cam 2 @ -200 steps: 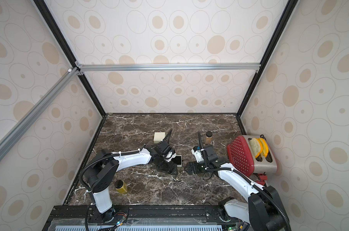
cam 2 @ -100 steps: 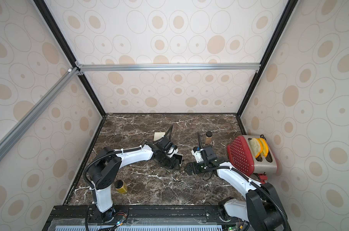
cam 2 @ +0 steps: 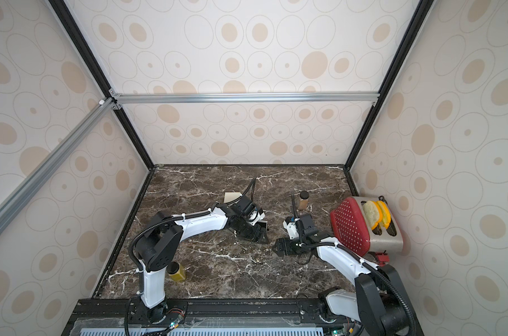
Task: Place the earrings into the drawer-style jewelry box
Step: Adjust the jewelry box at the center of the board.
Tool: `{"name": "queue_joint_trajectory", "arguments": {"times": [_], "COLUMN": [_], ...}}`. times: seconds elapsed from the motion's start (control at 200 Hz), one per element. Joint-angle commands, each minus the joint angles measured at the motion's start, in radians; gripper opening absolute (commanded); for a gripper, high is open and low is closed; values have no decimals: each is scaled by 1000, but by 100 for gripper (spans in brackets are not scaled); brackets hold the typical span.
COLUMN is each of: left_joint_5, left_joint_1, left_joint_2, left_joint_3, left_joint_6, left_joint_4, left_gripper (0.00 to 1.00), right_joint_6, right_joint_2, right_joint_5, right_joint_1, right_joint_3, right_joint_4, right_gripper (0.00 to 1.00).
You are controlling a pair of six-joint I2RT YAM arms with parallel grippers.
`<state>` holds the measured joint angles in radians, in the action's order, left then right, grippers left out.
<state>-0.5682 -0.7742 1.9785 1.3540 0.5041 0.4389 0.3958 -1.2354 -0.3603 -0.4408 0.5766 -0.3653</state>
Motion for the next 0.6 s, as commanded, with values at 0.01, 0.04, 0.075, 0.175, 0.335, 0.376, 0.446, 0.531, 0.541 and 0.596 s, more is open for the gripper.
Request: {"name": "queue_joint_trajectory", "arguments": {"times": [0.01,0.04,0.075,0.175,0.335,0.376,0.446,0.531,0.541,0.596], "left_joint_5": [-7,-4,3,32,168,214,275,335,340,359], "left_joint_1": [7,7,6,7,-28,-45,-75,-114,-119,-142], "left_joint_2": [23,25,26,20,-87,-117,-154,-167,-166,-154], "left_joint_3": [51,57,59,64,27,19,1,7,10,37], "left_joint_6": [13,14,17,19,-18,-30,-36,-38,-38,-39], "left_joint_4": [-3,-2,0,18,122,164,235,283,290,313], "left_gripper": [79,79,79,79,79,77,72,65,64,59], "right_joint_6": [-2,-3,-3,-8,-20,-20,-10,1,1,0], "right_joint_2": [-18,-19,-19,-19,1,9,27,58,63,81], "right_joint_5": [0,0,0,9,58,74,90,99,99,95], "right_joint_1": [3,3,3,4,8,16,42,68,70,81], "right_joint_3": [-6,-6,-7,-4,8,8,-1,-23,-26,-35], "right_joint_4": [6,8,9,6,-21,-24,-21,-5,-3,2], "right_gripper": [92,92,92,92,100,99,99,99,99,99]}}
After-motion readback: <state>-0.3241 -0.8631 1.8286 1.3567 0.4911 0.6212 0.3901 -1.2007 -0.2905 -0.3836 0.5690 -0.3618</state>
